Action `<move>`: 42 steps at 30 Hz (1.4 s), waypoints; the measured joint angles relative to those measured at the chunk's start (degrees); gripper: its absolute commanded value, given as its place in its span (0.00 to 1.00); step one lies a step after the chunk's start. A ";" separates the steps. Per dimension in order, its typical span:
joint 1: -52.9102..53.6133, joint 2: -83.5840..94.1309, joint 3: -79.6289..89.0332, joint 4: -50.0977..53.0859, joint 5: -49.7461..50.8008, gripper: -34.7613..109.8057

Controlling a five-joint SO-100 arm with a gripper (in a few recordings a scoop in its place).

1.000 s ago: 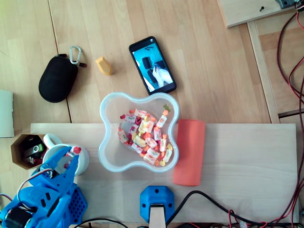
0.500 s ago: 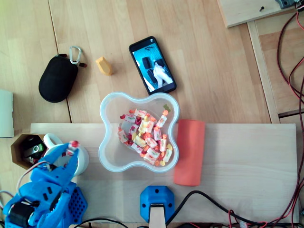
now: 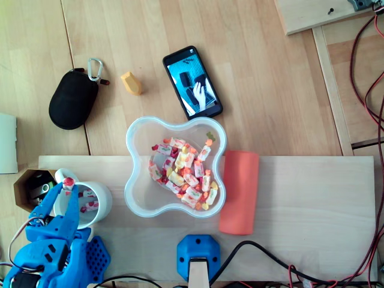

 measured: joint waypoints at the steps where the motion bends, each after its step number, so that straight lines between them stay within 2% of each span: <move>1: 0.00 0.00 0.44 0.00 0.00 0.22; 42: -0.18 0.35 1.67 2.37 0.00 0.22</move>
